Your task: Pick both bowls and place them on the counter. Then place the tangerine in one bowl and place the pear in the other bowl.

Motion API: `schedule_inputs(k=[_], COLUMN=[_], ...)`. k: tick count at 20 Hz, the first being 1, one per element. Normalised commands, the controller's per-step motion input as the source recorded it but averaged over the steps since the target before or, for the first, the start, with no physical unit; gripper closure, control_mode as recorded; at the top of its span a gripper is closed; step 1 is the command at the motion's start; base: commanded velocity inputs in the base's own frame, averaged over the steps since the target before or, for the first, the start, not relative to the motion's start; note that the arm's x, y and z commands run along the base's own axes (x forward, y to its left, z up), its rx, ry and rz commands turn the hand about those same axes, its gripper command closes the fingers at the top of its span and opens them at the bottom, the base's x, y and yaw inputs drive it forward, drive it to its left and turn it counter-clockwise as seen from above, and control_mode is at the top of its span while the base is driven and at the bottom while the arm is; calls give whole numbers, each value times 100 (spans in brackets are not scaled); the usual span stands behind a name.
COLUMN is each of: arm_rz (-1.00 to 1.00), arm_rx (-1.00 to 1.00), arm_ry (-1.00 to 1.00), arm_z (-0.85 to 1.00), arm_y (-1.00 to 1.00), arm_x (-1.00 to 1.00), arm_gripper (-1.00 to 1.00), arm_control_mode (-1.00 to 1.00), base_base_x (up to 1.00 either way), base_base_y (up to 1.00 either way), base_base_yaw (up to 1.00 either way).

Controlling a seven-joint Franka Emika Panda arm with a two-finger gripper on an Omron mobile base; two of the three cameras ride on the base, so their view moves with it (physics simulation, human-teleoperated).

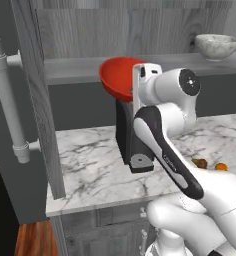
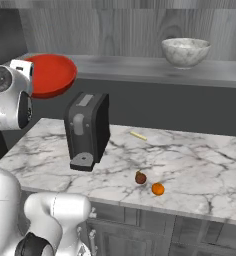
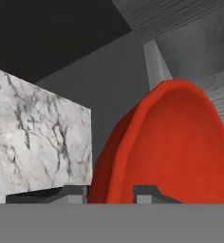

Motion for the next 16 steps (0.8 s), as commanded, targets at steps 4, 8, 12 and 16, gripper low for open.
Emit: schedule_inputs(k=[4,8,12,16], arm_rz=[-33,-33,-16,14], arm_rx=[1,1,0,0], arm_ry=[11,12,10,12], arm_z=[-27,-25,-19,-20], arm_y=[-23,-31,-18,0], arm_x=[-31,-19,-7,0], arm_gripper=[100,100,100,100], arm_control_mode=[-100,-100,-100,-100], base_base_x=[0,0,0,0], base_base_y=[0,0,0,0], base_base_yaw=[0,0,0,0])
